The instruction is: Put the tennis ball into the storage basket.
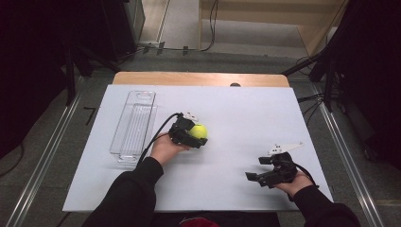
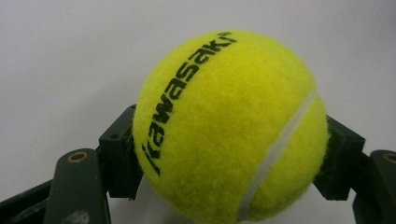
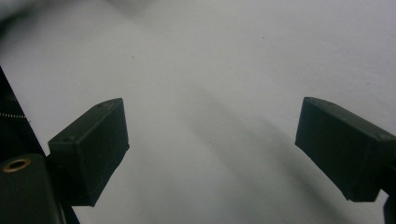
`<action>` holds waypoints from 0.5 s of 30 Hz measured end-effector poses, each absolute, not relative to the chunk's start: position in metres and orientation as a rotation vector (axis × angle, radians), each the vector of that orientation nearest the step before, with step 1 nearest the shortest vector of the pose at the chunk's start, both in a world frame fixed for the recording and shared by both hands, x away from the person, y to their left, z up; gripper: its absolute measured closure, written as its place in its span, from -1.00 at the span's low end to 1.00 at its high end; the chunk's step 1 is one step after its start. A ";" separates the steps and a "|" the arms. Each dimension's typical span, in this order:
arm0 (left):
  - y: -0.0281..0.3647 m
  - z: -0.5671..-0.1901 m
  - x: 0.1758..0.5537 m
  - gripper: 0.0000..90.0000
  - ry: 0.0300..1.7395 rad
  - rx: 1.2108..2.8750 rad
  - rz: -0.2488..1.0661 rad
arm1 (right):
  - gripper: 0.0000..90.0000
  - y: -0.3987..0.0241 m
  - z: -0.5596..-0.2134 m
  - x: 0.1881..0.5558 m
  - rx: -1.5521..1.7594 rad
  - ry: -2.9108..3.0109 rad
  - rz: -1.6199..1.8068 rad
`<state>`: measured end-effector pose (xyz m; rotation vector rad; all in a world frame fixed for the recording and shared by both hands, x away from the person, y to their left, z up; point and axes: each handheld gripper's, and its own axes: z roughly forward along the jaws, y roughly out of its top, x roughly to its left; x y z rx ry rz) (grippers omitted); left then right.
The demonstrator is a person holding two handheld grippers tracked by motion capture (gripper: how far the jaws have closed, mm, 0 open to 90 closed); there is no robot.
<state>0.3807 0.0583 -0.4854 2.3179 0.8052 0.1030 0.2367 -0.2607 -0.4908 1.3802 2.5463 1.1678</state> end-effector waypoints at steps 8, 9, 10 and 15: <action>0.060 -0.475 0.376 -0.41 0.795 2.321 0.093 | -0.83 -0.261 -0.491 0.237 1.381 2.545 1.168; 0.060 -0.474 0.376 -0.41 0.795 2.318 0.090 | -0.83 -0.261 -0.491 0.237 1.381 2.544 1.168; 0.061 -0.473 0.376 -0.41 0.795 2.318 0.085 | -0.83 -0.261 -0.491 0.237 1.382 2.544 1.167; 0.061 -0.468 0.374 -0.41 0.789 2.327 0.074 | -0.83 -0.261 -0.491 0.237 1.382 2.543 1.171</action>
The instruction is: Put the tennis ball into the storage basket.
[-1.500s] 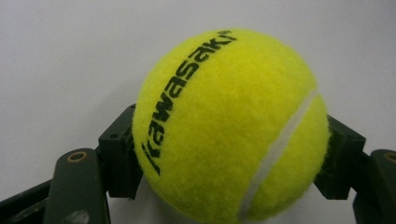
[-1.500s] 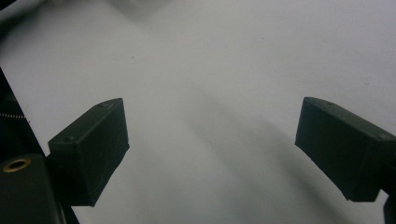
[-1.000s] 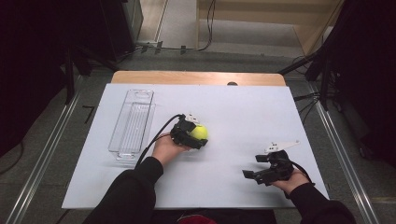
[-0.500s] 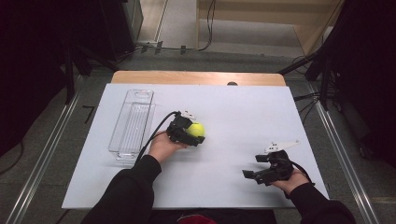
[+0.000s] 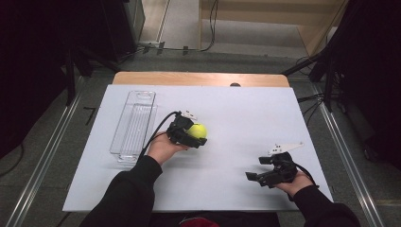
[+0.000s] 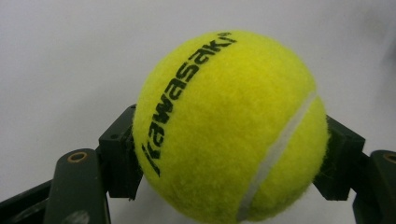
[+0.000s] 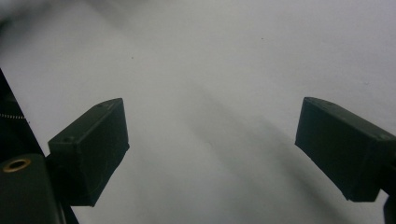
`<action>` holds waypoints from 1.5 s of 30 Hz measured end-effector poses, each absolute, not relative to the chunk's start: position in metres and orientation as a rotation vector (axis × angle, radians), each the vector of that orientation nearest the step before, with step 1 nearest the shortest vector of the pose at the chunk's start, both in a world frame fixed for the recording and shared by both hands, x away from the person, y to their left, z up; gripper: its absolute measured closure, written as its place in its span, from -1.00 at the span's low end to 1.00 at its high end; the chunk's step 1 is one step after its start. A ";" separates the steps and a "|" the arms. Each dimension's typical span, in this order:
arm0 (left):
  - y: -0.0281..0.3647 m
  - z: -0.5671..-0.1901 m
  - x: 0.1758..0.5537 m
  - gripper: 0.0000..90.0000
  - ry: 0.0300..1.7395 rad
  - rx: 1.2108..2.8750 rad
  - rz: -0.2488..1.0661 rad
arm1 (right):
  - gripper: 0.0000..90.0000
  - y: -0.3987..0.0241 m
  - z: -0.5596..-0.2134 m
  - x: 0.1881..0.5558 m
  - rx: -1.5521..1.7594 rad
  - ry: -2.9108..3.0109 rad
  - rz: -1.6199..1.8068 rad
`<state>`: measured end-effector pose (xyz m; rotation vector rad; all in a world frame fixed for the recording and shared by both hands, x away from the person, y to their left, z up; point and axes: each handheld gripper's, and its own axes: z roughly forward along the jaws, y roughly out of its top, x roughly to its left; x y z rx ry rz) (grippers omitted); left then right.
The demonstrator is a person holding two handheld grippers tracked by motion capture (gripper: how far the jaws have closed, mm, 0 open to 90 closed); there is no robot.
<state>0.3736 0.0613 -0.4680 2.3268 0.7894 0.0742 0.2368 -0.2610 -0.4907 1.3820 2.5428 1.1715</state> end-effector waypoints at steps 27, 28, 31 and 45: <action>0.069 -0.436 0.371 -0.41 0.789 2.304 0.035 | -0.83 -0.261 -0.490 0.237 1.372 2.538 1.184; 0.069 -0.435 0.371 -0.41 0.789 2.307 0.033 | -0.83 -0.261 -0.490 0.237 1.372 2.537 1.183; 0.070 -0.432 0.371 -0.41 0.786 2.313 0.022 | -0.83 -0.261 -0.490 0.237 1.366 2.536 1.191; 0.077 -0.423 0.373 -0.41 0.804 2.306 0.009 | -0.83 -0.262 -0.489 0.237 1.363 2.530 1.200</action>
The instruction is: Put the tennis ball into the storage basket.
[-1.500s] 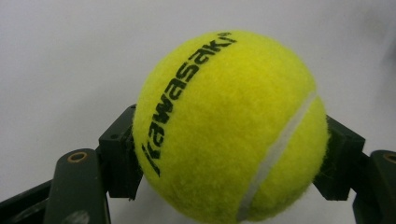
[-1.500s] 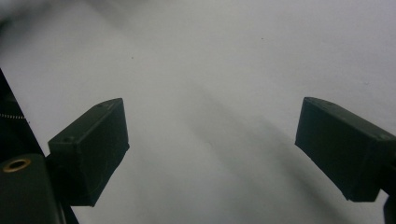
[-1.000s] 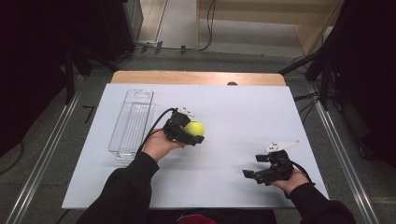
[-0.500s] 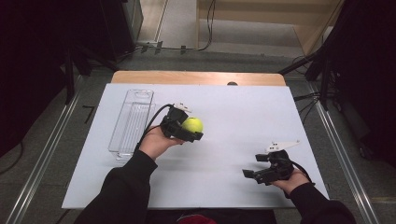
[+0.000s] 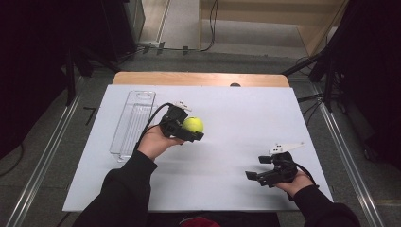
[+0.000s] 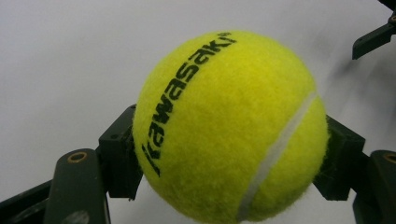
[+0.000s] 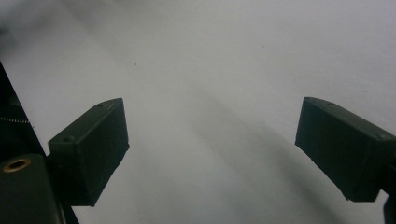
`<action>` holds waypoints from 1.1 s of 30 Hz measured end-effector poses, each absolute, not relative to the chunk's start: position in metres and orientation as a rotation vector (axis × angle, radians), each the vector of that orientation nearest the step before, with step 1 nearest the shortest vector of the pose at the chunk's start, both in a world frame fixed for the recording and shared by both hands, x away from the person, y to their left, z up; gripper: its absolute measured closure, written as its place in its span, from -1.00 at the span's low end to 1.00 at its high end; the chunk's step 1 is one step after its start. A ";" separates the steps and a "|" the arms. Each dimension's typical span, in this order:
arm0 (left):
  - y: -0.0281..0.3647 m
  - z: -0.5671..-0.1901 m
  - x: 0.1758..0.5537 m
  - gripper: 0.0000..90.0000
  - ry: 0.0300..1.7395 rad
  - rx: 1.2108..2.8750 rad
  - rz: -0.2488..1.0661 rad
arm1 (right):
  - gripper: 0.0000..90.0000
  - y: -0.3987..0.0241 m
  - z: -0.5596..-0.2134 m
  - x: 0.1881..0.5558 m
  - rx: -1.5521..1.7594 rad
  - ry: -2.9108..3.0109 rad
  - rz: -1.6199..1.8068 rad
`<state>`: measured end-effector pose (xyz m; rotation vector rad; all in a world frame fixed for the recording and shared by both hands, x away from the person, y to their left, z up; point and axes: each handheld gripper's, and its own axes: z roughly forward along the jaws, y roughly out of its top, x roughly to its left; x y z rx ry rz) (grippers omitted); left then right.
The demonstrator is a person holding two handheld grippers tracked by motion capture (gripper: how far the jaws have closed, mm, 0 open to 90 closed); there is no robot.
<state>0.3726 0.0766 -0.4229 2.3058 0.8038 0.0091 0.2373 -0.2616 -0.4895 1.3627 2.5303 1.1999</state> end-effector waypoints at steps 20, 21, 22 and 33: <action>0.087 -0.417 0.376 -0.41 0.831 2.306 0.003 | -0.83 -0.261 -0.489 0.237 1.368 2.520 1.205; 0.088 -0.416 0.376 -0.41 0.832 2.302 0.008 | -0.83 -0.261 -0.489 0.237 1.365 2.519 1.208; 0.089 -0.415 0.377 -0.41 0.834 2.302 0.009 | -0.83 -0.262 -0.488 0.237 1.363 2.519 1.208; 0.098 -0.411 0.380 -0.41 0.862 2.296 0.019 | -0.83 -0.262 -0.488 0.237 1.365 2.512 1.210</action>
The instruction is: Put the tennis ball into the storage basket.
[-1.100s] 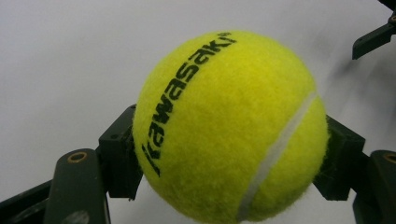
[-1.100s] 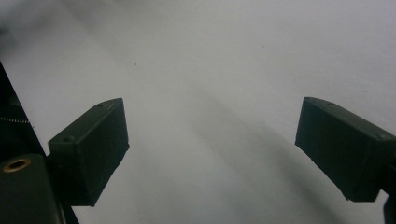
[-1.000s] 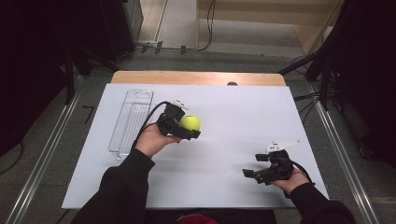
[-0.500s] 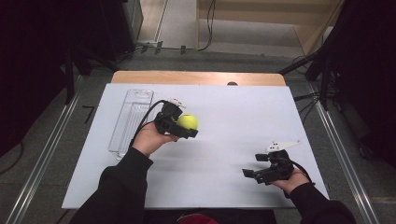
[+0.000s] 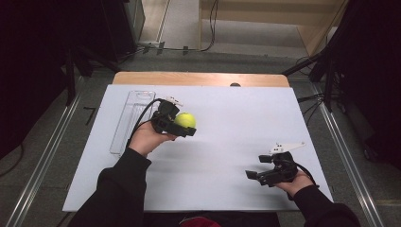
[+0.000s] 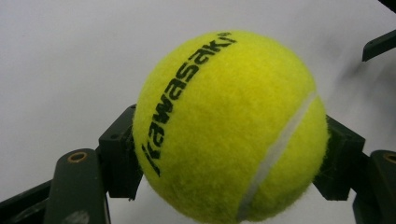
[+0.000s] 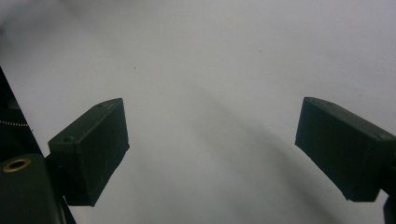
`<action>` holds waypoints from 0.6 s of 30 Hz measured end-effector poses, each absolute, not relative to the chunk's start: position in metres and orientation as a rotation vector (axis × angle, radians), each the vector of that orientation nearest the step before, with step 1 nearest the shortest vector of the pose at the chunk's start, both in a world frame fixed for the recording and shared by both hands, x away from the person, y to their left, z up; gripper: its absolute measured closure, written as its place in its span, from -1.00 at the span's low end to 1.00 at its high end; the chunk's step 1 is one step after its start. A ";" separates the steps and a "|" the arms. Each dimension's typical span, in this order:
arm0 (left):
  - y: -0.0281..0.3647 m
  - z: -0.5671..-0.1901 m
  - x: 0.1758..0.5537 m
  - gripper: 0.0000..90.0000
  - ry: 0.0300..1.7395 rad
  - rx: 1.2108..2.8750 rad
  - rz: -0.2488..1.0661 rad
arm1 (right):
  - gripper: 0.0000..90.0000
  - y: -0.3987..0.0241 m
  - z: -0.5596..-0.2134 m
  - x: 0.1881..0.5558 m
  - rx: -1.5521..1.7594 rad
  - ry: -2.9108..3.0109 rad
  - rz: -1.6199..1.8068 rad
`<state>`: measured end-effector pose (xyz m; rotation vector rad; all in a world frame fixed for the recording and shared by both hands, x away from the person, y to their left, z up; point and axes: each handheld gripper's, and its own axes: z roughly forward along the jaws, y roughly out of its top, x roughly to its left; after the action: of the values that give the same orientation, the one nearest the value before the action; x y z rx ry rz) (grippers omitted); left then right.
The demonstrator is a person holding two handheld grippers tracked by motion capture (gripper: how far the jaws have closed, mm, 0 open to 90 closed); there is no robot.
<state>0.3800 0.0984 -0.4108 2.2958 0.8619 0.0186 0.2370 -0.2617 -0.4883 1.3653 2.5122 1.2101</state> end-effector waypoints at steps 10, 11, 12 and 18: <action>0.107 -0.409 0.383 -0.41 0.885 2.296 0.031 | -0.83 -0.262 -0.488 0.237 1.364 2.512 1.210; 0.107 -0.408 0.384 -0.41 0.887 2.295 0.032 | -0.83 -0.262 -0.488 0.237 1.365 2.512 1.209; 0.108 -0.408 0.384 -0.41 0.892 2.292 0.034 | -0.83 -0.262 -0.488 0.237 1.365 2.512 1.209; 0.115 -0.407 0.387 -0.41 0.906 2.285 0.039 | -0.83 -0.262 -0.488 0.237 1.365 2.512 1.210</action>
<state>0.3867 0.1147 -0.4069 2.2847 0.9064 0.0394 0.2369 -0.2618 -0.4883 1.3653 2.5118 1.2101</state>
